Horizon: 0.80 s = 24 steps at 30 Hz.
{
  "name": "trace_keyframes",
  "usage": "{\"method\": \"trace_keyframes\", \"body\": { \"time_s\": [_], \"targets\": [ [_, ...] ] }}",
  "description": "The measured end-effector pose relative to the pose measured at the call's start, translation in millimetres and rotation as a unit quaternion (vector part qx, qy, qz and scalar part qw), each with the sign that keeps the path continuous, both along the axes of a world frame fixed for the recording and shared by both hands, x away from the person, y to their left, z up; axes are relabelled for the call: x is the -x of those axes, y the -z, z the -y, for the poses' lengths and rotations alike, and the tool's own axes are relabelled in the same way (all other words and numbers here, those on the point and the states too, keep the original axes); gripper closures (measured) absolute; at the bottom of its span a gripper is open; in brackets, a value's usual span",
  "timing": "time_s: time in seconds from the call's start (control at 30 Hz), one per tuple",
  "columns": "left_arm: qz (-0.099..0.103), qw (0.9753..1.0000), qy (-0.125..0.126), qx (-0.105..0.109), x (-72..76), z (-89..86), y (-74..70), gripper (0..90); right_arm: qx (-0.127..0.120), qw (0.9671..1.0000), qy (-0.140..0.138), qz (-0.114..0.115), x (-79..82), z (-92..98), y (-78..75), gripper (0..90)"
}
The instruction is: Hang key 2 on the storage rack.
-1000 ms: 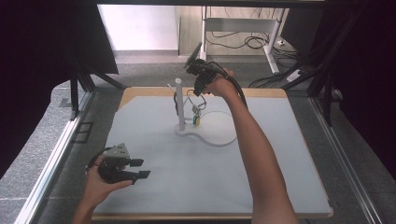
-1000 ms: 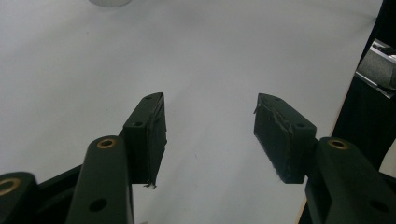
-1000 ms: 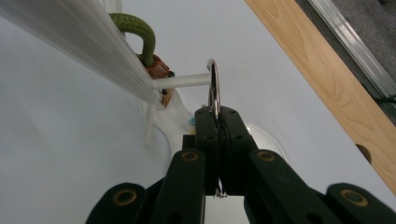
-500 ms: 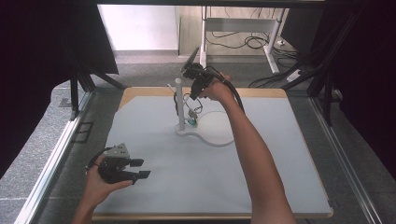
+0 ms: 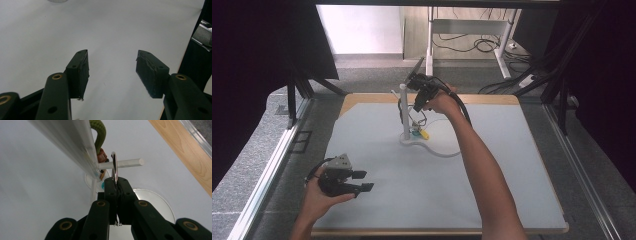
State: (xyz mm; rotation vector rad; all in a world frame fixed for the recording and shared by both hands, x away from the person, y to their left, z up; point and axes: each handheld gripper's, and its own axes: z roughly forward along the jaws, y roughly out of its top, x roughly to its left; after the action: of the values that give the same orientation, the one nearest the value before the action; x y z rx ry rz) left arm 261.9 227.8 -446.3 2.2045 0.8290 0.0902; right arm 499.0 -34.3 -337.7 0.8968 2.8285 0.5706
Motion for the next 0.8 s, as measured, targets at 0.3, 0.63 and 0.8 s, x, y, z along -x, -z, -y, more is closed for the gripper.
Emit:
{"method": "trace_keyframes", "body": {
  "time_s": [0.3, 0.63, 0.8],
  "targets": [
    [-0.001, 1.0000, 0.002, -0.008, -0.2, 2.4, 1.2, 44.0, -0.005, 0.9999, -0.008, -0.010, 3.0, -0.2, 11.0, 85.9],
    [-0.001, 0.9999, 0.002, -0.015, 0.2, 6.1, 1.1, 44.0, -0.021, 0.9998, -0.008, 0.001, 21.4, 17.1, 7.1, 67.2],
    [-0.002, 0.9999, -0.001, -0.012, -1.6, 5.5, 0.5, 44.0, -0.028, 0.9994, -0.006, 0.020, 32.4, 30.3, 0.7, 58.2]
  ]
}}
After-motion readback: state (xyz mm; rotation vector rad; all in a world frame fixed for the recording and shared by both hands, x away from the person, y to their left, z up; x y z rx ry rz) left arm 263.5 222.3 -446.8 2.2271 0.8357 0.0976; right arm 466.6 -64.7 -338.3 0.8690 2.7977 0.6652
